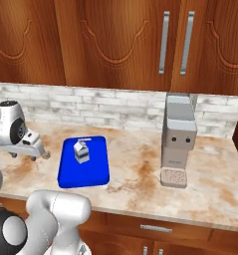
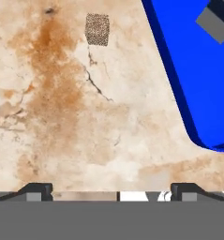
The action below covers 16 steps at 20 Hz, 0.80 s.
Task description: Take out the milk from the fridge and place it on the tray on the counter. Then take the sugar cube near the tray and place it in the tray.
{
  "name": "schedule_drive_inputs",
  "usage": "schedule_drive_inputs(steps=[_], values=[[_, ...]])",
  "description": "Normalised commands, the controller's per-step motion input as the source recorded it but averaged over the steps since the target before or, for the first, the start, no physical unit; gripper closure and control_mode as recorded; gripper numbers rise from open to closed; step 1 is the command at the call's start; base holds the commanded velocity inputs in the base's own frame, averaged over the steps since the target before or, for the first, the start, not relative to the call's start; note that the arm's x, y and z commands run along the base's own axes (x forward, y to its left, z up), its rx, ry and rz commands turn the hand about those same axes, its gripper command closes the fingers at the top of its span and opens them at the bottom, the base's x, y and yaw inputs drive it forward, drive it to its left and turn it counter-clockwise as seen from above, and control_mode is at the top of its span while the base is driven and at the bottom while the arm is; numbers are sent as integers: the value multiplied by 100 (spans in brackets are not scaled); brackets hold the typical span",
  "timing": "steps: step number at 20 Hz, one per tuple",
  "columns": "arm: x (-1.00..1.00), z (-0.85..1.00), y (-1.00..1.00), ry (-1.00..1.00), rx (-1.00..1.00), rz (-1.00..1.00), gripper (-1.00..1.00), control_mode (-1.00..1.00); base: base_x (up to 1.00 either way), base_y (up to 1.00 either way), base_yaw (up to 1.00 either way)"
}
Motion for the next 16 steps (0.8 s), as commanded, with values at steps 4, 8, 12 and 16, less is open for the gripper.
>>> schedule_drive_inputs(steps=[4,8,12,16], values=[[77,-47,0,0,-4,0,-100,-100,0,0,0],[64,-28,18,1,-5,-6,-100,-100,0,0,0],[42,-20,28,1,-6,-10,-100,-100,0,0,0],[37,-23,10,6,-4,-10,-100,-100,0,0,0]])
